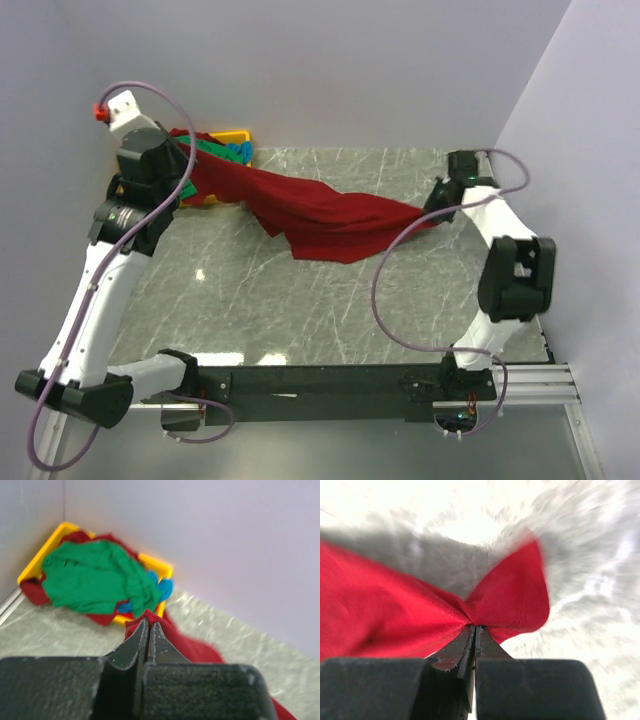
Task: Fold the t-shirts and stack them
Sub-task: Flatten the tshirt out
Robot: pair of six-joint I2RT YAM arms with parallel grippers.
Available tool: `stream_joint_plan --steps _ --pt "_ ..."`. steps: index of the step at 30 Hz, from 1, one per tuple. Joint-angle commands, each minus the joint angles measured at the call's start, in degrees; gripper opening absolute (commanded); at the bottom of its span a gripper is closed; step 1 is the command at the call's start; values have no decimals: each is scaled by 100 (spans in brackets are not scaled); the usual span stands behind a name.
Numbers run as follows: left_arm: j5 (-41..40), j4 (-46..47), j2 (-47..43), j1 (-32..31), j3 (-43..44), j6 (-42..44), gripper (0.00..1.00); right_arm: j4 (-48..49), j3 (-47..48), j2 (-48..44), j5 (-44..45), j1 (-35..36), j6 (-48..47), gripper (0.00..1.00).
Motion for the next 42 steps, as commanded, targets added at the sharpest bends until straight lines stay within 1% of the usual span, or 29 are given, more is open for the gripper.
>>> stream_joint_plan --steps 1,3,6,8,11,13,14,15,17,18,19,20,21,22,23,25,26,27,29,30,31,32,33,34,37,42 --pt "-209 955 -711 32 116 23 0 -173 467 -1152 100 -293 198 0" --pt "-157 1331 -940 32 -16 -73 0 -234 529 -1617 189 -381 269 0" --pt "-182 1606 -1362 32 -324 -135 1 -287 765 -2084 522 -495 295 0" --pt "-305 1668 -1565 32 -456 -109 1 -313 959 -2217 785 -557 269 0" --pt "-332 1501 -1609 32 -553 -56 1 -235 1354 -2261 1049 -663 173 0" --pt "-219 1308 -1452 32 -570 -126 1 -147 1661 -2025 1138 -733 58 0" --pt "-139 1116 -1364 32 -588 -292 1 -164 1820 -1876 1138 -759 49 0" --pt "131 1001 -1276 32 -614 -398 1 -208 1987 -1492 1138 -777 -3 0" --pt "466 755 -960 32 -745 -722 1 -383 2662 -963 1095 -838 -65 0" --pt "781 684 -846 32 -790 -820 1 -680 3257 -386 1068 -856 -108 0" --pt "941 614 -592 32 -912 -908 1 -848 3567 -93 1042 -856 -135 0" --pt "1064 578 -459 32 -991 -1013 1 -1050 3901 197 998 -856 -170 13" --pt "1231 508 -353 32 -1079 -1049 0 -1565 4522 722 945 -856 -170 21" --pt "1311 473 -117 32 -1237 -1075 1 -1779 4737 910 901 -856 -179 27" --pt "1381 455 -19 32 -1308 -1102 0 -1929 4809 1007 875 -830 -171 30" --pt "1574 420 209 32 -1536 -1119 0 -1616 4014 703 709 -681 -214 41" --pt "1662 411 263 32 -1598 -1137 1 -1405 3583 483 673 -611 -232 48" --pt "1741 498 315 32 -1686 -1146 0 -1012 2726 29 638 -445 -223 50" --pt "1996 577 360 32 -1932 -1190 0 -763 1957 -526 620 -286 -162 54" --pt "2067 604 403 32 -1994 -1207 1 -605 1266 -669 454 -146 -66 54" --pt "2172 648 421 32 -2090 -1234 1 -543 928 -810 331 -83 -30 55" --pt "2225 648 456 32 -2117 -1234 1 -507 629 -915 304 4 5 57" --pt "2260 648 517 32 -2135 -1234 1 -446 95 -1099 295 49 23 57" --pt "2296 648 561 32 -2143 -1208 0 -428 -154 -1188 303 354 23 57" --pt "2322 587 720 32 -2047 -1137 0 -445 -858 -1391 382 733 49 56" --pt "2278 560 852 32 -1959 -1120 0 -428 -1649 -1690 435 946 207 52"
